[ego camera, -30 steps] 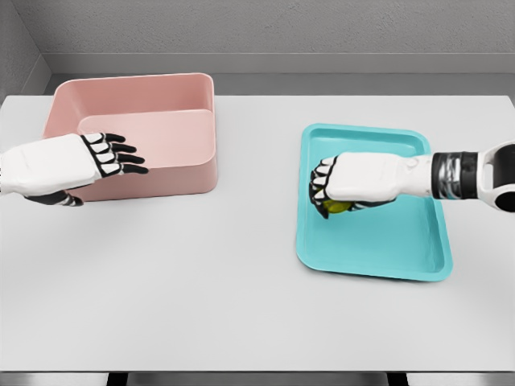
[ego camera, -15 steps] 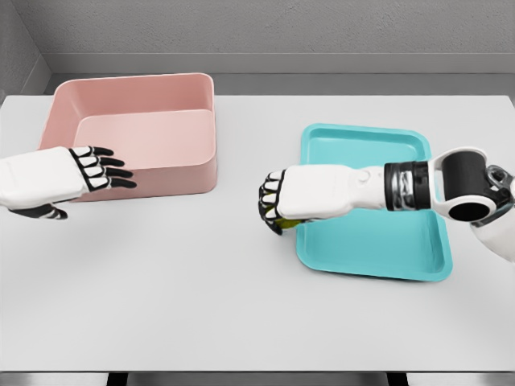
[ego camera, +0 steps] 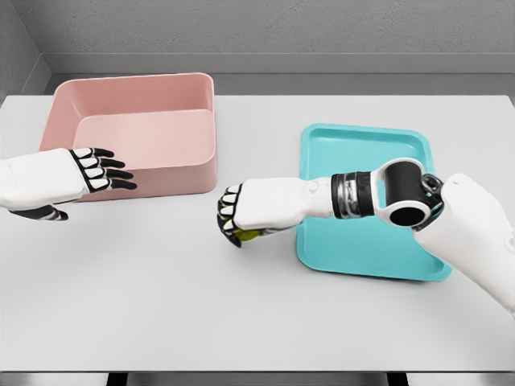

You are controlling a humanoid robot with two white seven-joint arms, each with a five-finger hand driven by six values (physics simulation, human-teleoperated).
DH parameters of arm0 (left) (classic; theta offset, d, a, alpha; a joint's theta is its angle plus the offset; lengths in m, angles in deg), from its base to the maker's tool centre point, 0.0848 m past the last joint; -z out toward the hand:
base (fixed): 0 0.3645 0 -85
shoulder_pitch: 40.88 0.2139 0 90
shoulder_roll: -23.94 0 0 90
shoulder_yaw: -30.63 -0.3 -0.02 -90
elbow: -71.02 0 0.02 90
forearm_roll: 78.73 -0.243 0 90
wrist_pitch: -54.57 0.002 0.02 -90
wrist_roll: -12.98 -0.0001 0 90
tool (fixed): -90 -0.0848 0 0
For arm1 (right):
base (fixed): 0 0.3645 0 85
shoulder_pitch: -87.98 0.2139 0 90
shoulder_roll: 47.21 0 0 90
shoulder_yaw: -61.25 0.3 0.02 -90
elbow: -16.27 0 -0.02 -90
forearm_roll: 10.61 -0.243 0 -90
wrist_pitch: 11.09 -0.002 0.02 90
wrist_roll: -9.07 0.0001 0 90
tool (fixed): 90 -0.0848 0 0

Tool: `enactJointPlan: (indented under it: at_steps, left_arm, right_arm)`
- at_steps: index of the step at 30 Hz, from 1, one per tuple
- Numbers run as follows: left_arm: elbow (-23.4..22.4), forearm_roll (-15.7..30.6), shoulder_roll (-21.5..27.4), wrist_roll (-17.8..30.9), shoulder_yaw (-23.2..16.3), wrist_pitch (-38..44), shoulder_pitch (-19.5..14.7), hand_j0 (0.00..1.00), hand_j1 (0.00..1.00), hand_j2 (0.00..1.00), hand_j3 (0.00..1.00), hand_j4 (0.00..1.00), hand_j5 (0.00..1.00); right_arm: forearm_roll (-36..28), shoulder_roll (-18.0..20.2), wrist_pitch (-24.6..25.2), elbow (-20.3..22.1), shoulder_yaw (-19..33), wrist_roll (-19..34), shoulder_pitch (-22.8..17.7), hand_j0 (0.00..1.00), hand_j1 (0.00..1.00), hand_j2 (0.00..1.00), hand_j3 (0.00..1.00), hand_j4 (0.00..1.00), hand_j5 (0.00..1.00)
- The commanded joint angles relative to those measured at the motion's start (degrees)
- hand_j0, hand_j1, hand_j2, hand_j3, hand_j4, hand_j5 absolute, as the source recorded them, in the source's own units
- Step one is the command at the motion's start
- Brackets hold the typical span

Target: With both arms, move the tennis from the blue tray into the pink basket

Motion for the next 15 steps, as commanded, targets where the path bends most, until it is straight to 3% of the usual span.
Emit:
enactJointPlan:
  at_steps: [1, 15]
  left_arm:
    - [0.0, 0.4, 0.0, -0.1, 0.0, 0.1, 0.0, 1.00, 1.00, 1.00, 1.00, 1.00, 1.00]
    - [-0.8, 9.0, 0.7, -0.3, -0.2, 0.1, 3.6, 1.00, 1.00, 1.00, 1.00, 1.00, 1.00]
  right_arm:
    - [1.1, -2.6, 0.2, -3.9, -0.1, -0.1, 0.0, 0.38, 0.38, 0.38, 0.38, 0.38, 0.38]
    - [3.2, -4.9, 0.2, -7.3, -2.3, -0.1, -0.4, 0.39, 0.39, 0.39, 0.39, 0.39, 0.39]
